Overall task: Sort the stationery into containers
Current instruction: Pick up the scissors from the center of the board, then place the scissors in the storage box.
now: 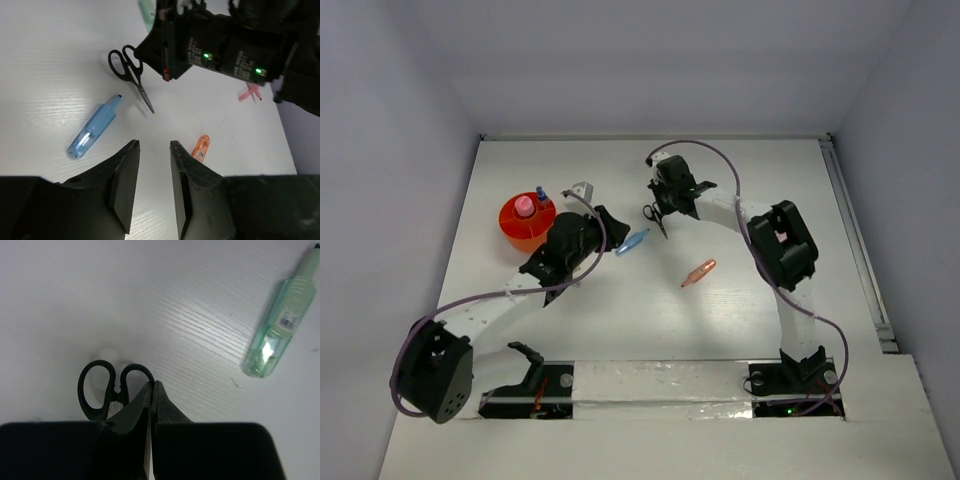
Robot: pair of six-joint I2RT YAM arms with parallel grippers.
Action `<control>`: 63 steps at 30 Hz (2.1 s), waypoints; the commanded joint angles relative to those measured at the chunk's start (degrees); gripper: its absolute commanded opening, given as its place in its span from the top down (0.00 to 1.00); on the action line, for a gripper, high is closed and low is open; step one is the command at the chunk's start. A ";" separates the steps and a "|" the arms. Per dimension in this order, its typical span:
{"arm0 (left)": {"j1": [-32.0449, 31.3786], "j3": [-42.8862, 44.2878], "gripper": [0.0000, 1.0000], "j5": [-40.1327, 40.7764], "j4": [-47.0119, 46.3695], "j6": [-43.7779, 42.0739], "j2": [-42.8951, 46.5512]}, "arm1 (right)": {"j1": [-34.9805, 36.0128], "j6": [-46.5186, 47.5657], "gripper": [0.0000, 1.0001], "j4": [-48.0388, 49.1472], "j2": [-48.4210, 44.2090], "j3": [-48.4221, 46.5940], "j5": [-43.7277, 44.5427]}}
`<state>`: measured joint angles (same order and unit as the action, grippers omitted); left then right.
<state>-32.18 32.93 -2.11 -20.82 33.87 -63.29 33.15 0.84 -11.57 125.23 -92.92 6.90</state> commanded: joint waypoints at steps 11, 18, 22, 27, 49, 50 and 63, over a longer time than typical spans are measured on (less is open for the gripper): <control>2.30 8.56 0.67 -4.04 -9.85 -0.91 -9.48 | -0.10 -8.48 1.00 13.24 -23.53 13.90 -9.68; 3.44 7.59 0.52 -7.82 -17.23 -0.03 -11.59 | -0.10 -11.47 1.00 15.26 -27.66 17.60 -17.96; 4.50 6.36 0.52 -10.63 -22.24 1.90 -12.47 | -0.10 -11.91 1.00 15.53 -28.37 18.04 -19.46; 5.72 8.38 0.52 -13.09 -22.16 3.49 -16.60 | -0.10 -12.62 1.00 17.46 -28.99 19.36 -22.98; 6.78 10.84 0.83 -14.06 -22.07 1.47 -20.30 | -0.10 -10.69 1.00 15.79 -27.76 18.13 -27.02; 6.78 10.84 0.86 -14.06 -21.90 1.29 -20.12 | -0.10 -10.86 1.00 15.79 -27.67 18.13 -27.11; 6.78 1.88 1.00 7.33 -11.19 -1.17 -1.78 | -0.10 -18.75 0.52 19.04 -30.21 20.31 -34.13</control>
<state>-25.80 36.58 -7.03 -34.83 34.94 -73.21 33.01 -13.78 3.46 98.80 -73.12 -23.14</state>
